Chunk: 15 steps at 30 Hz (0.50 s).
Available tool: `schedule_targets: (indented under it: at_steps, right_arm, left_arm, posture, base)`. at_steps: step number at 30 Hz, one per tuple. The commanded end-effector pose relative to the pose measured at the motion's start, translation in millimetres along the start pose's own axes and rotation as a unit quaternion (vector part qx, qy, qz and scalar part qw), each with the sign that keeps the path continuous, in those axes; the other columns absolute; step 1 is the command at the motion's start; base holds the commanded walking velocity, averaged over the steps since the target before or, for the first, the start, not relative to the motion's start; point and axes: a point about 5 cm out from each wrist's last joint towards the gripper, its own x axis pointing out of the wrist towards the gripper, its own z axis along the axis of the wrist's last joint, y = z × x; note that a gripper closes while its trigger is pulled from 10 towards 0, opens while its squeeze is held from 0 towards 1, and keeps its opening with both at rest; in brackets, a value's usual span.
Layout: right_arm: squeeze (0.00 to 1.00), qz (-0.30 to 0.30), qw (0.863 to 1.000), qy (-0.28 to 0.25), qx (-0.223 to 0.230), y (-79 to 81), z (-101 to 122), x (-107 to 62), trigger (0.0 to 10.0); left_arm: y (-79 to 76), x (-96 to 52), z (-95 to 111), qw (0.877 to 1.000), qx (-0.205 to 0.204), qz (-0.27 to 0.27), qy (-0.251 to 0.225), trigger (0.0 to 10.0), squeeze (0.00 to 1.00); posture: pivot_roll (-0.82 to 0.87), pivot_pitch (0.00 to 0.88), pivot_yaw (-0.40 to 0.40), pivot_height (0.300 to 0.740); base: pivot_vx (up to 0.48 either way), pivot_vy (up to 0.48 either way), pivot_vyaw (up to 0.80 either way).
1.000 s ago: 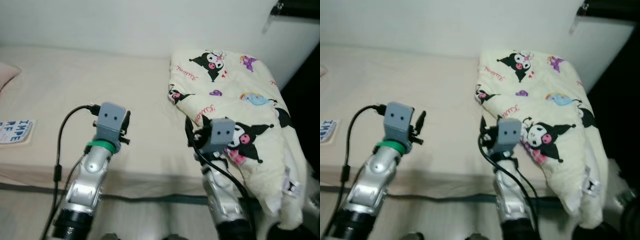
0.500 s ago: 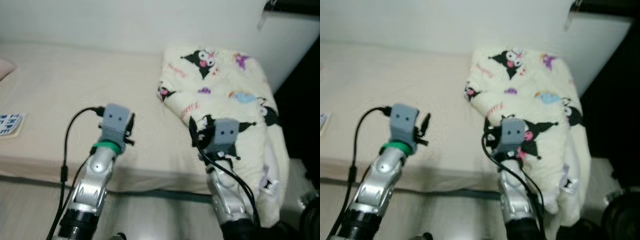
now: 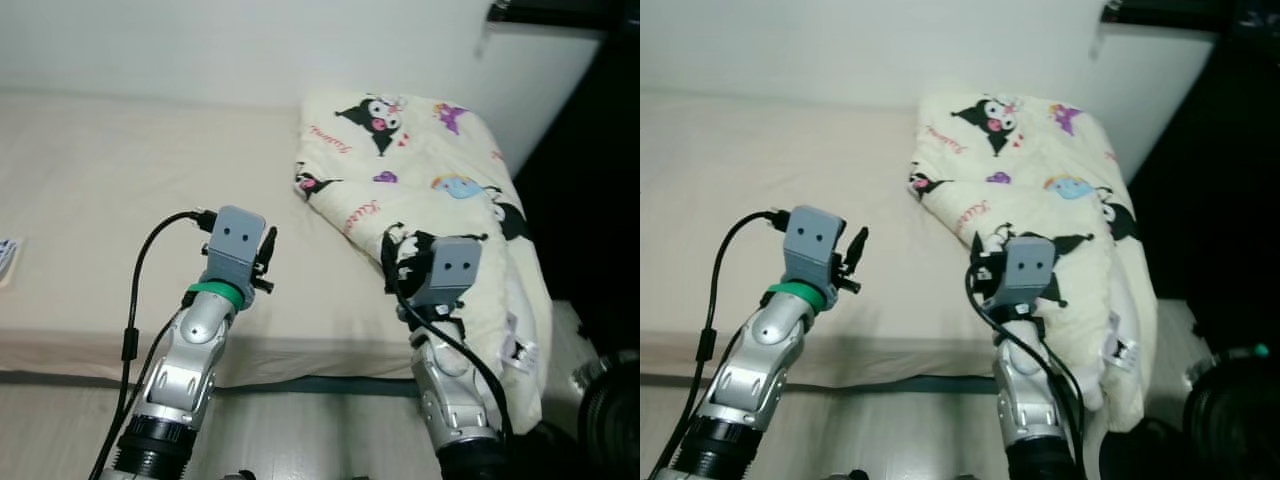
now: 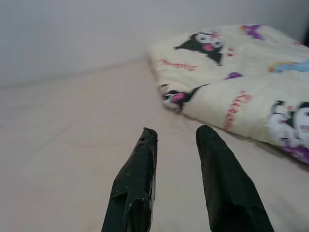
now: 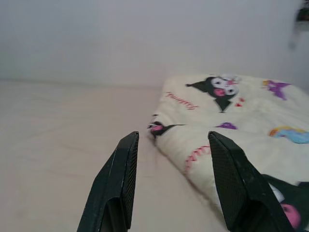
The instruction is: Clean up the room
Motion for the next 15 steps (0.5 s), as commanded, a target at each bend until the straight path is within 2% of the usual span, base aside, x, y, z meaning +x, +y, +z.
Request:
schedule_targets:
  at_steps: [1, 11, 15]
  right_arm:
    - [0.0, -0.006, 1.0, 0.008, 0.0, -4.0, -4.5, -4.2, 10.0]
    - [0.0, -0.016, 1.0, 0.012, -0.002, -6.1, -5.9, -6.1, 10.0]
    - [0.0, -0.031, 0.999, 0.018, -0.019, -10.8, -7.6, -7.4, 10.0]
  left_arm:
    - [-3.4, -1.5, -4.8, 1.0, -0.005, -0.008, 0.012, 10.0, 0.0]
    - [-4.7, -1.9, -4.8, 1.0, -0.006, -0.012, 0.012, 10.0, 0.0]
    - [-4.8, -2.4, -5.4, 1.0, -0.007, -0.011, 0.014, 10.0, 0.0]
  posture:
    - [0.01, 0.016, 0.026, 0.733]
    - [0.01, 0.024, 0.027, 0.733]
    - [0.01, 0.036, 0.026, 0.728]
  base:
    - [0.0, 0.0, 0.0]
    - [0.0, 0.0, 0.0]
    - [0.0, 0.0, 0.0]
